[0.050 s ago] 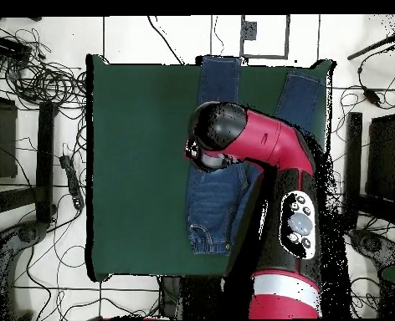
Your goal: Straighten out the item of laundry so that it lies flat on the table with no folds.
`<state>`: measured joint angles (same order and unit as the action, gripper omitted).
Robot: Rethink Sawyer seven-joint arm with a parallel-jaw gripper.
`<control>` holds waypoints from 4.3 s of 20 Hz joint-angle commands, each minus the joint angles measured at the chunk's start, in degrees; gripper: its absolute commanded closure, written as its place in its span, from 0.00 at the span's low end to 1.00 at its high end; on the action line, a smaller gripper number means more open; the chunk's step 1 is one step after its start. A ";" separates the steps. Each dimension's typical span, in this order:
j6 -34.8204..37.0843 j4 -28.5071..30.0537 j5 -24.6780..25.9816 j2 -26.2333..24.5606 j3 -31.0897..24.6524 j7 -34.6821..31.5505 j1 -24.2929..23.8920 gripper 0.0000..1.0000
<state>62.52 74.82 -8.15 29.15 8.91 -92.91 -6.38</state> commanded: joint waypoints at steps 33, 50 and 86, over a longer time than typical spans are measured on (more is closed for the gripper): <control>-12.10 18.21 3.32 -2.07 -0.68 -11.14 5.23 0.00; -18.28 20.06 7.97 -1.80 0.30 -8.95 2.93 0.00; -12.39 26.96 -3.58 0.72 -9.35 -11.12 -2.70 0.00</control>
<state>43.34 97.77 -7.08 27.80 6.73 -92.92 -11.55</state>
